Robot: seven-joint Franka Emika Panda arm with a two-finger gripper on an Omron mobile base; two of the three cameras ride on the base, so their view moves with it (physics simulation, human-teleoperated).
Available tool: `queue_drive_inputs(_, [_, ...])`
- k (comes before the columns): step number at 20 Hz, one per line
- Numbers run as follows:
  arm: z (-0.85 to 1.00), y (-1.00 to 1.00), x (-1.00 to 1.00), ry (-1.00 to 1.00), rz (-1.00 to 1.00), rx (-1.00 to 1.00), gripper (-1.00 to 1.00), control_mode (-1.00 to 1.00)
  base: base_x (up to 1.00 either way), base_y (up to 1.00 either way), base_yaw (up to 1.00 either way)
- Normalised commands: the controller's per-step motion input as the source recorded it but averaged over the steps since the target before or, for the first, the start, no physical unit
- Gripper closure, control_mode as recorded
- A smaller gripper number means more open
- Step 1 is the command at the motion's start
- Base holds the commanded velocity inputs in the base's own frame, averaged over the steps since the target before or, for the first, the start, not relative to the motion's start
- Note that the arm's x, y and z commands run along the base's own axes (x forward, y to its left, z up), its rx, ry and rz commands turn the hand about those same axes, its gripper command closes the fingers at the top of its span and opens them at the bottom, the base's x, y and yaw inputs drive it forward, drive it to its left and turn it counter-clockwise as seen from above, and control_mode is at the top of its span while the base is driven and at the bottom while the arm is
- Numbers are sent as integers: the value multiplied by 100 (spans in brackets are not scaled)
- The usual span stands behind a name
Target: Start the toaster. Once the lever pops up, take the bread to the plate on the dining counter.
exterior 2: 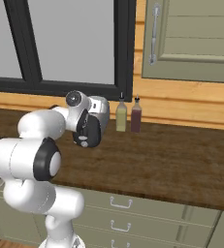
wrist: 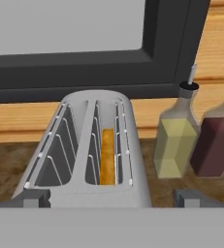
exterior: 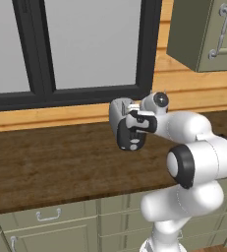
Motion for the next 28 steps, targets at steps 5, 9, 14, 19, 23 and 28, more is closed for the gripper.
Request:
queue_drive_inputs(5, [-7, 0, 7, 1, 0, 0, -100, -100, 0, 0, 0])
queue_drive_inputs(9, [-3, 0, 13, 0, 0, 0, -100, -100, 0, 0, 0])
queue_drive_inputs(14, [-3, 0, 12, 0, 0, 0, -100, -100, 0, 0, 0])
queue_drive_inputs(19, [-7, 1, 8, 0, 0, 0, -100, -100, 0, 0, 0])
queue_drive_inputs(23, [-7, 0, 1, 1, 0, 0, -100, -100, 0, 0, 0])
queue_drive_inputs(28, [-3, 0, 0, 0, 0, 0, -100, -100, 0, 0, 0])
